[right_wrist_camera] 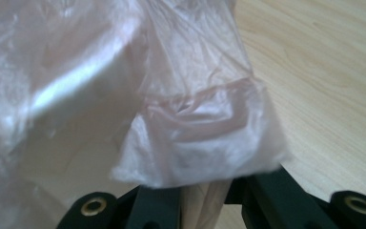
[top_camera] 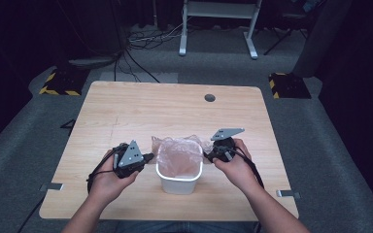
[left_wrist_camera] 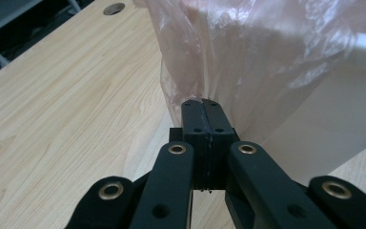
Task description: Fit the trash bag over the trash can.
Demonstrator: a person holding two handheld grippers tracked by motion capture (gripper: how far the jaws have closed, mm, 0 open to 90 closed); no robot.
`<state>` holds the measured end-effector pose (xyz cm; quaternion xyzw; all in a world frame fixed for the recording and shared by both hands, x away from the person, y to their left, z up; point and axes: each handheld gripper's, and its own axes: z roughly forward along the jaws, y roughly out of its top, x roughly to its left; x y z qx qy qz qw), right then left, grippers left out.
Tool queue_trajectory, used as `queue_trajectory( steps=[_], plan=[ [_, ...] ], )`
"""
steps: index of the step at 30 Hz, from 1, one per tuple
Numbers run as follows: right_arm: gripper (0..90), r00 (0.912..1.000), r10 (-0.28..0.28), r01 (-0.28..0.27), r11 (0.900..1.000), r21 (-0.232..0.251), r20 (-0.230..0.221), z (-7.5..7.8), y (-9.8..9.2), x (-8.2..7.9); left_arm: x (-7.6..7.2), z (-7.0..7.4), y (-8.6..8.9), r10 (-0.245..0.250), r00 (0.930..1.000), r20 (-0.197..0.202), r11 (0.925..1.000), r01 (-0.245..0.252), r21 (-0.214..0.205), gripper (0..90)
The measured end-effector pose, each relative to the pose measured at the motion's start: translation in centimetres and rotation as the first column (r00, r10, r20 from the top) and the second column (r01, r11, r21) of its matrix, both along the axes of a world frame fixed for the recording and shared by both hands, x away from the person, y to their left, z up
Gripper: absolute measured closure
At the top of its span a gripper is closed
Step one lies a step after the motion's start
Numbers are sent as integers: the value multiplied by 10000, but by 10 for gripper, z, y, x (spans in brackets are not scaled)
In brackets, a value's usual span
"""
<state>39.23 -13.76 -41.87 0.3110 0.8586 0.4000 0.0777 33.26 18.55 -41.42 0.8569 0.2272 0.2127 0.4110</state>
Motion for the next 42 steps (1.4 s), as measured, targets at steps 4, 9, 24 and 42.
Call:
queue_trajectory(
  steps=[4, 9, 24, 42],
  plan=[
    [749, 9999, -11, 9, 9999, 117, 104, -3, -2, -7, -5, 0, 5, 251, 9995, 214, 9993, -245, -289, 828],
    [423, 9705, -745, 612, 9960, 644, 2293, 20, -13, -20, -16, 13, 18, 876, 9934, 738, 9915, -799, -1023, 609],
    [452, 9413, -1229, 876, 9884, 1242, 3143, 60, -29, -33, -14, 56, 7, 782, 9898, 1189, 9795, -541, -1939, 390],
    [900, 9800, -439, 262, 9953, 930, 1942, 49, -33, -33, -32, 47, 7, -538, 9837, 1715, 9773, 872, -1933, 900]
  ],
)
